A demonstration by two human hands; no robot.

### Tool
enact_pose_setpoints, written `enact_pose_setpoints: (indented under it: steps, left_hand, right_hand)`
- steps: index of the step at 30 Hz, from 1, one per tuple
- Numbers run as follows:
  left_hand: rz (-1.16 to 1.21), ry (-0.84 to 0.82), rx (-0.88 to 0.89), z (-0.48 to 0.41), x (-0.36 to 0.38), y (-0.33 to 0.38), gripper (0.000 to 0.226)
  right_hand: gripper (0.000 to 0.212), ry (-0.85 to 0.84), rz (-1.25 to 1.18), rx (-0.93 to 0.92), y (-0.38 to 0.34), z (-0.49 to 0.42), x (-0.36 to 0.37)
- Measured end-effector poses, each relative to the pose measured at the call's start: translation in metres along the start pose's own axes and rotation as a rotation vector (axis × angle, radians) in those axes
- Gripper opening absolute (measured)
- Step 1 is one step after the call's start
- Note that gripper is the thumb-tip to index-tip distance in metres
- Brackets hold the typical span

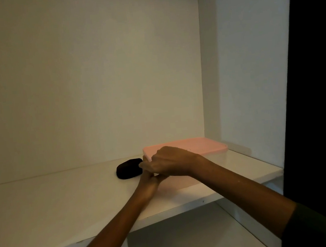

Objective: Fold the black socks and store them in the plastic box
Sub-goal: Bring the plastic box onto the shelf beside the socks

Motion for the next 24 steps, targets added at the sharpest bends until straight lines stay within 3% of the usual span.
enact_pose_setpoints:
  steps: [2, 3, 5, 7, 8, 11, 15, 18, 20, 22, 24]
  left_hand:
    - [0.069, 0.034, 0.026, 0.026, -0.010, -0.006, 0.034]
    - [0.238, 0.024, 0.065, 0.036, -0.017, -0.001, 0.048]
    - [0.328, -0.068, 0.257, 0.044, -0.019, 0.021, 0.072]
    - [0.326, -0.064, 0.194, 0.039, -0.024, 0.012, 0.065]
    - [0.377, -0.154, 0.180, 0.037, -0.014, 0.013, 0.054]
    - [0.711, -0.326, 0.329, 0.044, -0.014, 0.014, 0.042]
    - [1.000, -0.309, 0.372, 0.040, -0.026, 0.005, 0.051]
    - [0.938, -0.329, 0.439, 0.044, -0.024, 0.013, 0.042]
    - [0.934, -0.317, 0.476, 0.042, -0.026, 0.014, 0.051]
    - [0.921, -0.320, 0.481, 0.040, -0.025, 0.014, 0.057]
    - [0.902, -0.327, 0.484, 0.040, -0.025, 0.015, 0.067]
  right_hand:
    - [0.044, 0.035, -0.071, 0.040, 0.009, 0.000, -0.003]
    - [0.047, 0.071, -0.093, 0.075, 0.018, -0.001, -0.005]
    - [0.053, 0.132, -0.112, 0.124, 0.033, 0.000, -0.004]
    - [0.057, 0.142, -0.142, 0.116, 0.033, 0.000, 0.003]
    - [0.058, 0.144, -0.164, 0.102, 0.029, 0.000, 0.007]
    - [0.054, 0.204, -0.243, 0.120, 0.029, 0.006, 0.010]
    - [0.036, 0.362, -0.743, 0.350, 0.072, 0.028, 0.006]
    - [0.028, 0.432, -0.746, 0.663, 0.133, 0.061, 0.026]
    - [0.029, 0.330, -0.713, 0.961, 0.181, 0.093, 0.063]
    - [0.035, 0.103, -0.698, 1.216, 0.207, 0.127, 0.102]
    - [0.042, -0.102, -0.740, 1.287, 0.208, 0.144, 0.130]
Point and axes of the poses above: each hand's wrist, its own z-axis away from the middle knuckle, its own x-axis out of the palm, y = z × x, the point moved 9 cm from there along -z, towards the middle knuckle, and after that the axes turned 3 degrees about -z, right-handed, at the moved point
